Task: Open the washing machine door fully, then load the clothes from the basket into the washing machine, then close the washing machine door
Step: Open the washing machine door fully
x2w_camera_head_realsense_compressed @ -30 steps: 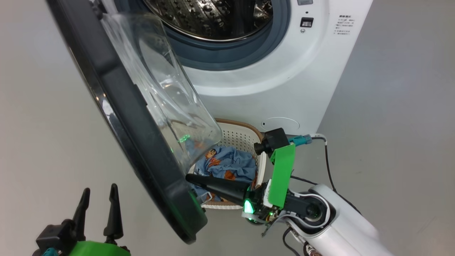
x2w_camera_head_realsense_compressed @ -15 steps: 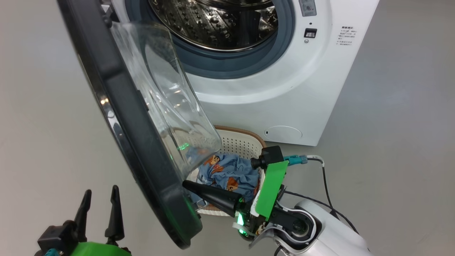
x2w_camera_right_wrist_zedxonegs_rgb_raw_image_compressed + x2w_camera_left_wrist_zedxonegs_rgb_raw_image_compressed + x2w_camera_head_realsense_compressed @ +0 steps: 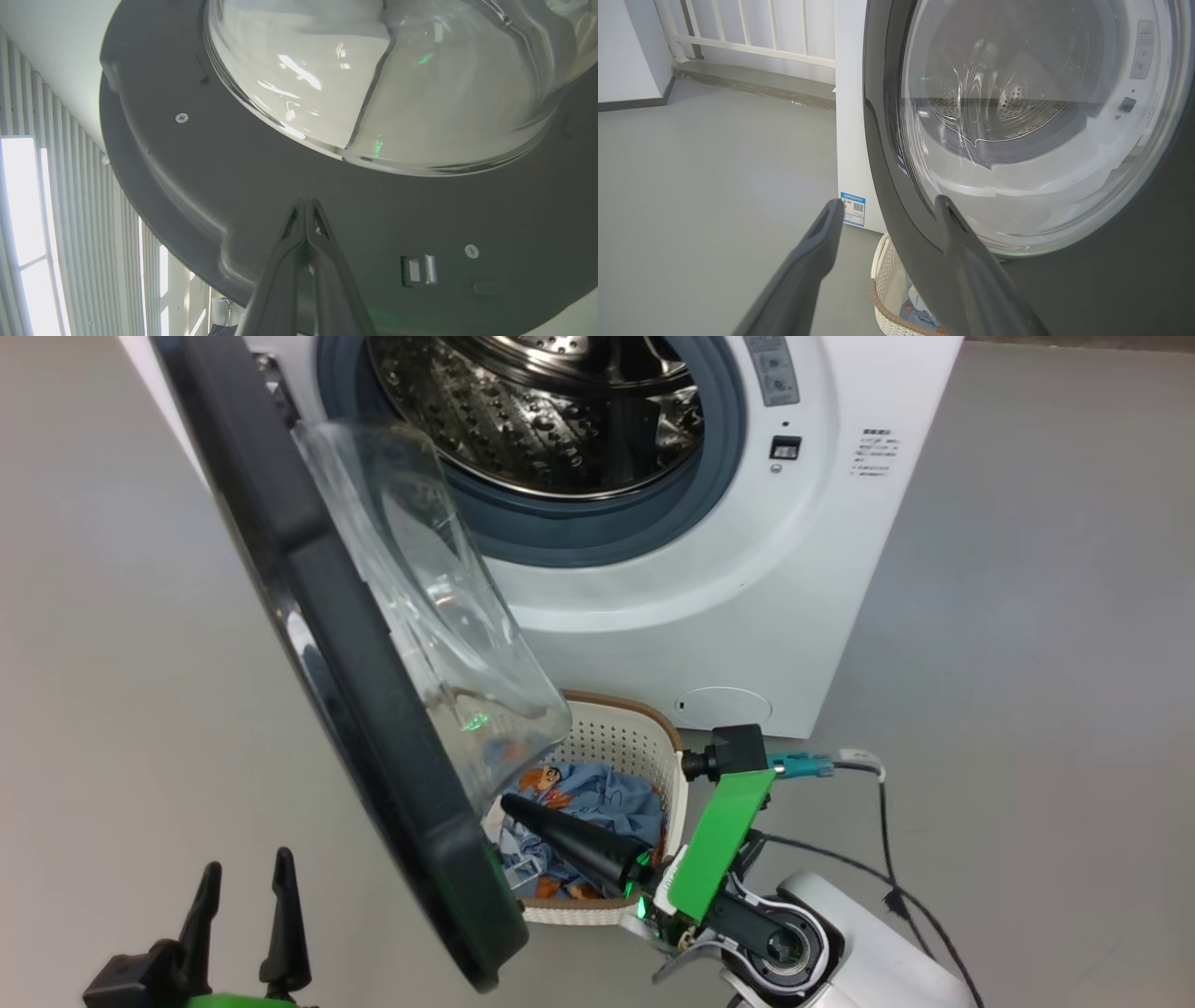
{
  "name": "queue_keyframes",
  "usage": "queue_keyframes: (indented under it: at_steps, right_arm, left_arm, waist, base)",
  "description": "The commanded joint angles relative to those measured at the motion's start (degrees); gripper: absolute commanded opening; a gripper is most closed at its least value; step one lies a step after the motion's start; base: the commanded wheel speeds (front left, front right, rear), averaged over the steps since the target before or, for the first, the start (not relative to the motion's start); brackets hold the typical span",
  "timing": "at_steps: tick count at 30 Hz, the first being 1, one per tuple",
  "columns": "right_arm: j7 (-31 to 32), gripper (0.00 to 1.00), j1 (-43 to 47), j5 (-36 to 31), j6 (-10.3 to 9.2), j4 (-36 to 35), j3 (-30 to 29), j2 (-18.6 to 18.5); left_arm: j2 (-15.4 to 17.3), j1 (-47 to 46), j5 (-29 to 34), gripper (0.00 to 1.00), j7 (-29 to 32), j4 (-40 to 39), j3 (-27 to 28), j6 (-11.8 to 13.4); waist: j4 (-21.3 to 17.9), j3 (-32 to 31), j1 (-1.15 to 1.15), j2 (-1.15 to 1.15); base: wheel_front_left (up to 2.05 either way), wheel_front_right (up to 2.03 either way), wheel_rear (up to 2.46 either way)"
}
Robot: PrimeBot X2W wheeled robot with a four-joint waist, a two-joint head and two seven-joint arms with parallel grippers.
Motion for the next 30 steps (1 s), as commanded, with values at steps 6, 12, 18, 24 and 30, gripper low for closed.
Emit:
queue_keyframes:
  at_steps: [6,12,18,24,30]
  right_arm:
    - [-8.9,1.00,2.3,-14.7,-0.05,-4.7,-2.5,-1.1]
    - [-28.5,1.00,3.0,-33.0,-0.05,-1.3,3.3,-9.4]
    - [-32.0,1.00,5.0,-51.8,-0.05,3.6,-4.3,-13.0]
    - [-32.0,0.99,13.2,-73.4,-0.05,-1.1,-22.4,-10.5]
    - [-32.0,1.00,19.0,-84.4,-0.05,-5.6,-32.4,-7.0]
  left_arm:
    - [1.1,1.0,0.4,1.00,-0.5,-1.6,3.2,0.7]
    - [1.1,2.3,0.5,1.00,-0.5,-1.6,4.1,1.0]
    - [1.1,3.4,0.6,1.00,-0.5,-2.2,5.8,1.3]
    - [1.1,3.8,0.9,1.00,-0.5,-2.4,6.8,1.2]
    - [1.1,3.5,0.5,1.00,-0.5,-2.3,7.2,1.0]
  waist:
    - [-2.3,-1.5,0.00,0.00]
    - [-3.9,-2.8,0.00,0.00]
    - [-6.0,-2.7,0.00,0.00]
    - [-7.6,-1.9,0.00,0.00]
    - [-8.1,-1.5,0.00,0.00]
  base:
    - [0.00,0.00,0.00]
    - [0.00,0.00,0.00]
    - [0.00,0.00,0.00]
    - [0.00,0.00,0.00]
    - [0.00,0.00,0.00]
